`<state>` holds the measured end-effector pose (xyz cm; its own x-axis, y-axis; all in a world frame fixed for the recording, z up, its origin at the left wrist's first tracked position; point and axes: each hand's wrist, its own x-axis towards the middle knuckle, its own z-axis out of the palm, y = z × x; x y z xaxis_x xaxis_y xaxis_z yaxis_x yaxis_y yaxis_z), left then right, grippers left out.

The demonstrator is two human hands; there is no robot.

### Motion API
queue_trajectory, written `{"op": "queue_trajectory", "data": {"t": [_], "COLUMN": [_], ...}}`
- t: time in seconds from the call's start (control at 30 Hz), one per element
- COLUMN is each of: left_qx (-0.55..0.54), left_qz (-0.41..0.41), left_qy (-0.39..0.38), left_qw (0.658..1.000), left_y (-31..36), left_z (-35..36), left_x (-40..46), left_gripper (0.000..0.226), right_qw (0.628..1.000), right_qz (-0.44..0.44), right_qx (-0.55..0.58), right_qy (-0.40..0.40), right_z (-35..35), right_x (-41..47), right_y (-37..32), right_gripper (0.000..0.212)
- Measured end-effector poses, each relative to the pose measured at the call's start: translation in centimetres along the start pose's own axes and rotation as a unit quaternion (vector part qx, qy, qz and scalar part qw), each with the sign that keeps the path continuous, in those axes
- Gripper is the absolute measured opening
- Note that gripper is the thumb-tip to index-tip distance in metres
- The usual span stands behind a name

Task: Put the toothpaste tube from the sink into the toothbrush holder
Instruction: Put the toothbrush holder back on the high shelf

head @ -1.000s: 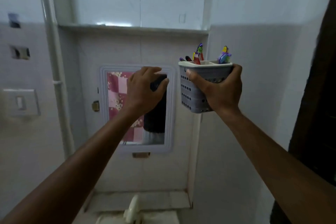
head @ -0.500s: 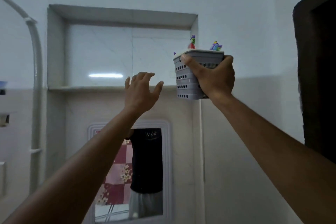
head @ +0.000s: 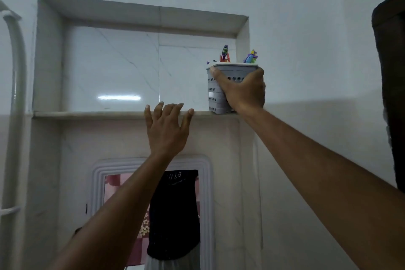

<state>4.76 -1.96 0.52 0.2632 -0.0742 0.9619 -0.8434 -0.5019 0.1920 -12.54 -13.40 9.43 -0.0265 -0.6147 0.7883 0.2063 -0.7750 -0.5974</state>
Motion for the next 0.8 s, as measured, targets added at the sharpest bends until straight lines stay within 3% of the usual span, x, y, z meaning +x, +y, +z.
{"op": "queue_trajectory", "data": {"t": [0.1, 0.23, 0.47, 0.57, 0.8], "left_qx": [0.009, 0.008, 0.010, 0.008, -0.001], "left_qz": [0.011, 0.015, 0.012, 0.012, 0.005], "left_qy": [0.013, 0.022, 0.036, 0.034, 0.028], "left_qw": [1.000, 1.000, 0.999, 0.999, 1.000], "left_y": [-0.3, -0.3, -0.1, -0.1, 0.1], "left_z": [0.4, 0.4, 0.3, 0.2, -0.2], "left_x": [-0.1, -0.2, -0.4, -0.4, -0.2], "left_gripper": [0.058, 0.056, 0.053, 0.052, 0.047], "right_qw": [0.997, 0.984, 0.949, 0.946, 0.951], "right_qz": [-0.001, -0.033, -0.058, -0.069, -0.071], "right_qx": [-0.045, -0.143, -0.260, -0.264, -0.215], "right_qy": [-0.057, -0.097, -0.171, -0.177, -0.211], "right_z": [1.9, 3.2, 4.2, 4.3, 3.1], "right_x": [0.3, 0.6, -1.6, -2.0, -0.7], "right_y": [1.4, 2.5, 4.5, 4.9, 6.0], "right_gripper": [0.132, 0.108, 0.092, 0.086, 0.098]}}
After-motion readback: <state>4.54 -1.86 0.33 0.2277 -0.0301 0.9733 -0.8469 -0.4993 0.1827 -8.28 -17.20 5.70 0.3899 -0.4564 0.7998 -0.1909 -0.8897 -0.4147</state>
